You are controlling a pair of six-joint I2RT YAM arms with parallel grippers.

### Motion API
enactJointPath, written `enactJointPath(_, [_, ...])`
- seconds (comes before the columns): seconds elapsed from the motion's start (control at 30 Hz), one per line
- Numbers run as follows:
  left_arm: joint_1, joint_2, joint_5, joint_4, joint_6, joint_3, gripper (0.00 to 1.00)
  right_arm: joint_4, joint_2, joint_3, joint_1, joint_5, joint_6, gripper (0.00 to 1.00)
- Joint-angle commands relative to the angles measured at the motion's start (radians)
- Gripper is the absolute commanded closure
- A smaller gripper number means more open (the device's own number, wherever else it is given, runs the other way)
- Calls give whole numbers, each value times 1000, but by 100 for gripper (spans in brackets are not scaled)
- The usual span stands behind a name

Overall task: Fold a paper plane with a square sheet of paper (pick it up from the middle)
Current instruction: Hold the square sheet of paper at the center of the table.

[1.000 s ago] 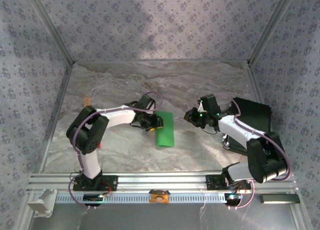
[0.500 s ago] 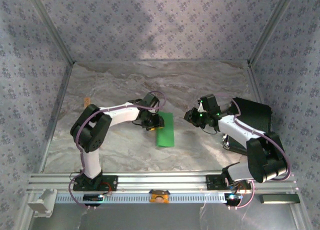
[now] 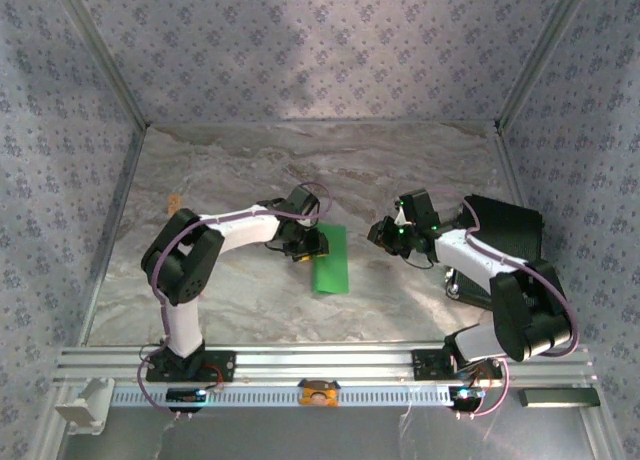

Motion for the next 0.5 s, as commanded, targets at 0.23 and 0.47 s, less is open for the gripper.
enactJointPath(0.23, [-12,95,-55,-5,13,-8,57,-5,11,9,8,-12,6,75])
enactJointPath(0.47, [-20,108,-51,-11,48,8,57,-5,14,6,8,-10,3,75])
